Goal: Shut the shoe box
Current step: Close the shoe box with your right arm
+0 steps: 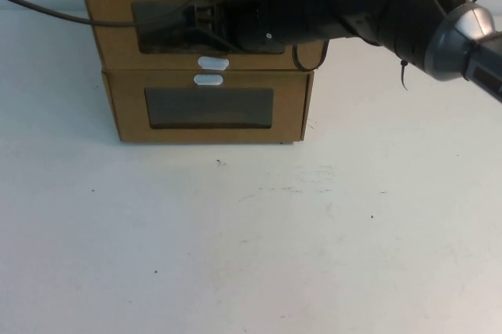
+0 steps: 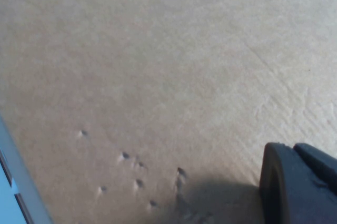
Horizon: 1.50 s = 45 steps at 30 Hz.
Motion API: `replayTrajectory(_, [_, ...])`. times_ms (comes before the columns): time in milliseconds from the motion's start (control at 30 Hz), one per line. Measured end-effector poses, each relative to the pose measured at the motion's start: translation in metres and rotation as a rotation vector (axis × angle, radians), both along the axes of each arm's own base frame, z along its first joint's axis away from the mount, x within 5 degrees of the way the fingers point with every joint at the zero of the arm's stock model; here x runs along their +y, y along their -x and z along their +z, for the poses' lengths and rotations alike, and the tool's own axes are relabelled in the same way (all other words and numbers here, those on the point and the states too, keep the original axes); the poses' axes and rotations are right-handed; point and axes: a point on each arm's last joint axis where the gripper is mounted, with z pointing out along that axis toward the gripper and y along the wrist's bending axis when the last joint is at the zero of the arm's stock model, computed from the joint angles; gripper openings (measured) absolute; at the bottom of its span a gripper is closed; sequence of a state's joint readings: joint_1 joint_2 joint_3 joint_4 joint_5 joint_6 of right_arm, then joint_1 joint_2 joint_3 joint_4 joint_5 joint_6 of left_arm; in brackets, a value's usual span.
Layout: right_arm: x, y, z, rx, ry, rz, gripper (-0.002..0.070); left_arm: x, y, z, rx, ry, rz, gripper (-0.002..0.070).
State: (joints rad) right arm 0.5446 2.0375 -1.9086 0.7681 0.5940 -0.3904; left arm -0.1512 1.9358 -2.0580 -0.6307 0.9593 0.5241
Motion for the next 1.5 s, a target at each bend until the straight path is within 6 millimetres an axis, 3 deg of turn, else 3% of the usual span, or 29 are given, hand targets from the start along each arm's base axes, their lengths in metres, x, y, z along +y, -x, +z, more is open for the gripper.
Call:
replayTrajectory(400, [0.001,-0.002,0.023,-0.063,-0.079,-0.003,-0.0011,0.0,0.0,0.0,0.001,0.0,-0.001,-0.0002])
replayTrajectory(1267, [-0.004,-0.014,0.02,-0.097,-0.109,-0.071,-0.0011,0.0,0.0,0.0,0.0,0.0,-0.001,-0.0002])
replayTrajectory(1500, [-0.008,-0.008,0.02,-0.03,-0.08,0.011,-0.0011,0.001,0.009,0.01,-0.006,-0.019,-0.014,-0.0002])
